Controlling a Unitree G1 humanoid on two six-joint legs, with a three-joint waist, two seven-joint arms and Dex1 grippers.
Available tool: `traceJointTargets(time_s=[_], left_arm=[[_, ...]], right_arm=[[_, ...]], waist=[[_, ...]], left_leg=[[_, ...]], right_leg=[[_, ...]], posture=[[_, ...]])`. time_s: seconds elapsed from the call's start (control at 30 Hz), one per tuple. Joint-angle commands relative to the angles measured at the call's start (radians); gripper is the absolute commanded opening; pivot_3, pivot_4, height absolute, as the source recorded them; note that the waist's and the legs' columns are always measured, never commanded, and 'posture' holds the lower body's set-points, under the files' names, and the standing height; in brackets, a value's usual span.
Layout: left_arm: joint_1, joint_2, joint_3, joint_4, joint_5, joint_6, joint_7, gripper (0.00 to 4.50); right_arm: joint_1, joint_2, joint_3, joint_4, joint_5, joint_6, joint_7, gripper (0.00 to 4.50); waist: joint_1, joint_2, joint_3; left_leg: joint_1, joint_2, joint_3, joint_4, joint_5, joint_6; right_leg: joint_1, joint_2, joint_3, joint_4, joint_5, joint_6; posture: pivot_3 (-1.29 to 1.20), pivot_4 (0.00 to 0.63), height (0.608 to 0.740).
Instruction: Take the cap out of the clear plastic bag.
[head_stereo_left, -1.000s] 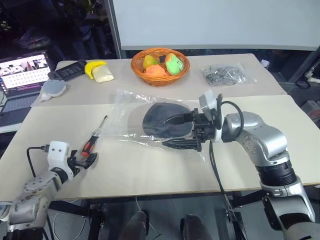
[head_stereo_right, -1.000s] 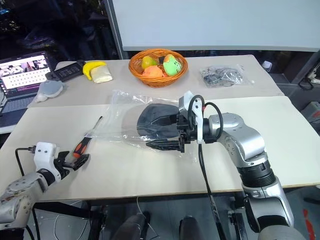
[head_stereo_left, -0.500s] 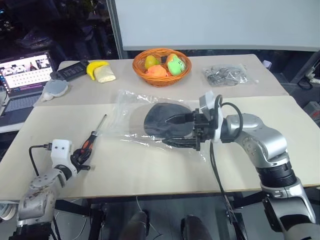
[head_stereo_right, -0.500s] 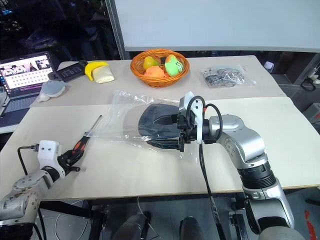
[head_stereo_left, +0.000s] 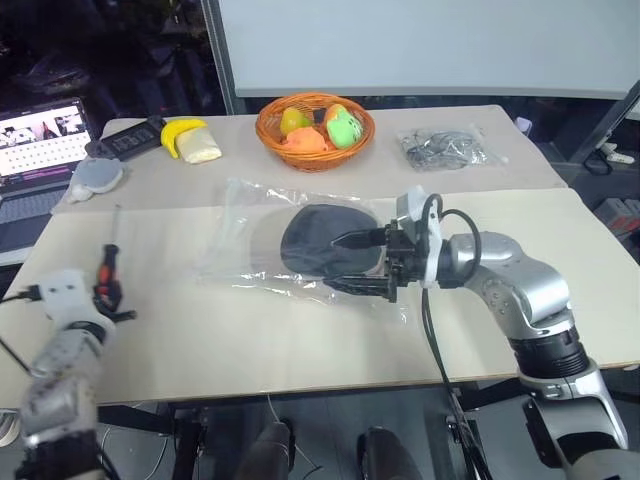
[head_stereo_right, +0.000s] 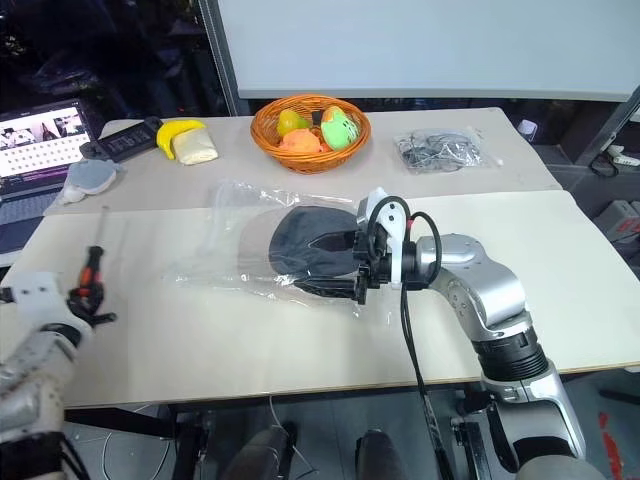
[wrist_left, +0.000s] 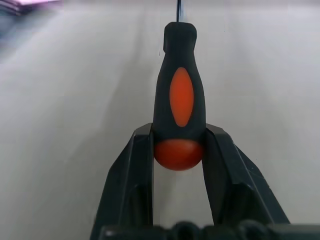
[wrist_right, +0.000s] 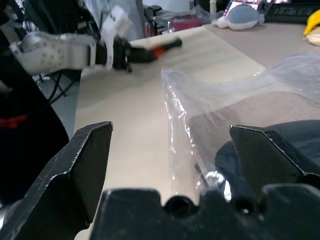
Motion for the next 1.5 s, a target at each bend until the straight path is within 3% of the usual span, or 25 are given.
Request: traceJointTargets(time_s=[0.03, 0.27, 0.4, 0.53, 0.6, 0.83, 1.03, 1.17, 1.27, 1.3, 1.4, 1.5], left_arm=[[-0.155, 0.117, -0.038, 0.295, 0.068, -0.128, -0.076, 0.87], [-0.638, 0.220, -0.225, 0.987, 0.245, -0.372, -0.150, 0.87], [-0.750, 0.216, -0.277, 1.138, 0.309, -0.406, -0.099, 0.87], [-0.763, 0.204, -0.294, 1.191, 0.339, -0.386, -0.056, 0.87], [-0.765, 0.201, -0.294, 1.197, 0.346, -0.389, -0.049, 1.88], [-0.770, 0.208, -0.291, 1.200, 0.353, -0.402, -0.046, 4.10], [-0.799, 0.223, -0.276, 1.159, 0.324, -0.488, -0.153, 4.10], [-0.766, 0.192, -0.259, 1.004, 0.248, -0.560, -0.330, 4.10], [-0.560, 0.125, -0.227, 0.550, 0.092, -0.421, -0.449, 4.10], [-0.457, 0.100, -0.218, 0.316, -0.006, -0.304, -0.466, 4.10], [-0.159, 0.057, -0.149, -0.307, -0.479, 0.086, -0.486, 4.10], [0.035, 0.122, -0.093, -0.553, -0.616, 0.232, -0.510, 4.10]], right_arm=[[0.002, 0.014, -0.014, -0.045, 0.012, 0.010, -0.022, 4.50], [0.021, 0.025, -0.005, -0.068, 0.017, 0.032, -0.040, 4.50], [0.030, 0.028, -0.004, -0.073, 0.012, 0.036, -0.048, 4.50], [0.038, 0.028, -0.004, -0.077, 0.006, 0.036, -0.059, 4.50], [0.042, 0.026, -0.006, -0.081, 0.003, 0.035, -0.068, 4.50], [0.040, 0.027, -0.003, -0.072, -0.006, 0.023, -0.082, 4.50], [0.025, 0.030, 0.005, -0.047, -0.022, 0.006, -0.068, 4.50], [0.025, 0.016, 0.032, -0.030, -0.063, -0.018, -0.043, 4.50], [0.019, 0.022, 0.025, -0.017, -0.064, -0.024, -0.038, 4.50], [0.014, 0.026, 0.019, -0.012, -0.062, -0.024, -0.038, 4.50], [-0.004, 0.030, 0.003, 0.003, -0.065, -0.027, -0.041, 4.50], [-0.011, 0.017, 0.005, 0.004, -0.090, -0.033, -0.045, 4.50]], waist=[[0.003, 0.000, 0.000], [0.015, -0.010, 0.000], [-0.006, -0.011, 0.000], [-0.040, -0.011, 0.000], [-0.048, -0.011, 0.000], [-0.047, -0.011, 0.000], [-0.046, -0.011, 0.000], [-0.043, -0.011, 0.000], [-0.044, -0.010, 0.000], [-0.046, -0.010, 0.000], [-0.057, -0.011, 0.001], [-0.066, -0.012, 0.001]], left_leg=[[0.000, 0.000, 0.000, 0.000, 0.000, 0.000], [-0.001, -0.001, -0.003, 0.001, 0.000, -0.001], [-0.005, -0.002, -0.002, 0.002, 0.001, -0.001], [-0.005, -0.001, -0.001, 0.001, 0.001, -0.001], [-0.005, -0.001, -0.001, 0.002, 0.001, -0.001], [-0.004, -0.001, -0.002, 0.003, 0.001, -0.001], [-0.004, -0.001, -0.002, 0.003, 0.001, -0.001], [-0.004, 0.000, -0.002, 0.003, 0.001, -0.001], [-0.004, 0.000, -0.001, 0.003, 0.001, -0.001], [-0.004, 0.000, -0.001, 0.003, 0.001, -0.001], [-0.005, 0.001, 0.001, 0.003, 0.001, -0.001], [-0.006, 0.002, 0.001, 0.003, 0.000, 0.001]], right_leg=[[0.000, 0.000, 0.000, 0.000, 0.000, 0.000], [0.001, 0.000, -0.005, -0.003, 0.001, 0.001], [-0.001, -0.001, -0.006, -0.002, 0.001, 0.002], [-0.003, -0.002, -0.006, 0.001, 0.001, 0.002], [-0.003, -0.001, -0.006, 0.003, 0.001, 0.002], [-0.003, -0.001, -0.007, 0.006, 0.001, 0.003], [-0.003, -0.001, -0.007, 0.006, 0.001, 0.003], [-0.003, -0.001, -0.007, 0.006, 0.001, 0.003], [-0.003, -0.002, -0.006, 0.005, 0.001, 0.003], [-0.003, -0.004, -0.006, 0.005, 0.001, 0.002], [-0.005, -0.005, 0.000, 0.005, 0.001, 0.002], [-0.010, -0.004, 0.007, 0.007, 0.001, 0.002]], posture=[[0.00, 0.150, 0.740], [0.00, 0.150, 0.740], [0.00, 0.150, 0.740], [0.00, 0.150, 0.740], [0.00, 0.150, 0.740], [0.00, 0.150, 0.740], [0.00, 0.150, 0.740], [0.00, 0.150, 0.740], [0.00, 0.150, 0.740], [0.00, 0.150, 0.740], [0.00, 0.150, 0.740], [0.00, 0.150, 0.740]])
